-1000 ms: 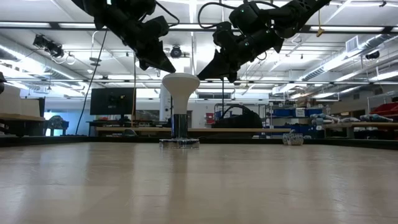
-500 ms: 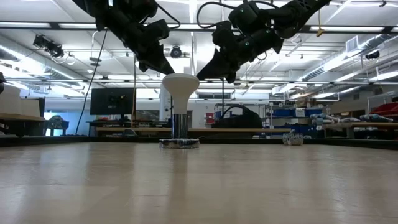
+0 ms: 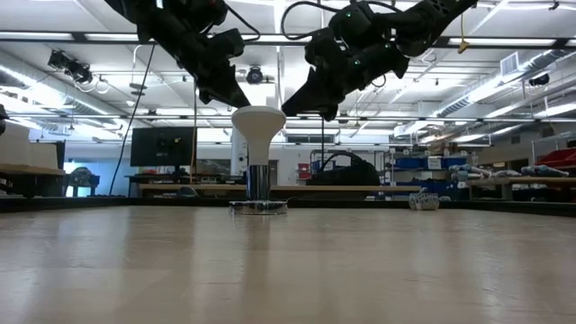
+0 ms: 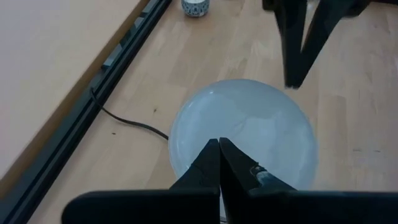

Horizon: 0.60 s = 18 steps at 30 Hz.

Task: Screw lightbulb
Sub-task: Insert the light into the lamp socket

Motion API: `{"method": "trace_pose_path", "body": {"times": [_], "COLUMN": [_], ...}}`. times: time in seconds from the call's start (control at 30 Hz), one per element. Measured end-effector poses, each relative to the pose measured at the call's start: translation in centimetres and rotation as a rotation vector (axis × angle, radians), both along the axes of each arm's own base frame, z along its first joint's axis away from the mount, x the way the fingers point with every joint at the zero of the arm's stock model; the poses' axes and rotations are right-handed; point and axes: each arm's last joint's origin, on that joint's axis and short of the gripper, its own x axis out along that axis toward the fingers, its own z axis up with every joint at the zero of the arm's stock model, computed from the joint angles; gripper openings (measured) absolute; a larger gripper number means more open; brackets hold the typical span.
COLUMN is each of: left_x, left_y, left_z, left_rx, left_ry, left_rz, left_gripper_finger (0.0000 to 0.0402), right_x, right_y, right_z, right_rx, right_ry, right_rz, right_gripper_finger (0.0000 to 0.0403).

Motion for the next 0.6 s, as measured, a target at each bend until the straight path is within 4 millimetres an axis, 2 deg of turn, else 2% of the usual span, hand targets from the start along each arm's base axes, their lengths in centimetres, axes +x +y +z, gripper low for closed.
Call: {"method": "trace_pose_path", "body": {"times": [0.1,0.4,0.6], "left_x": [0.0,0.0,0.1], "left_y": [0.0,0.0,0.0], "left_z": [0.0,0.0,0.0], "left_rx": [0.0,-0.005,-0.006], "left_ry": [0.001,-0.002,-0.018], "left_rz": [0.0,-0.009,-0.014], "left_gripper_finger": [0.0,0.0,0.0], "right_x": [-0.5,-0.4,0.2], "right_y": [-0.3,-1.1,-1.3], "right_z": [0.9,1.0,3.8], "right_rx": [-0.014,-0.04,-0.074], "right_ry": [-0.025,0.011,0.015], "right_rz": [-0.026,-0.144,-0.132], "right_gripper_finger": [0.0007,0.0008,0.0008]}}
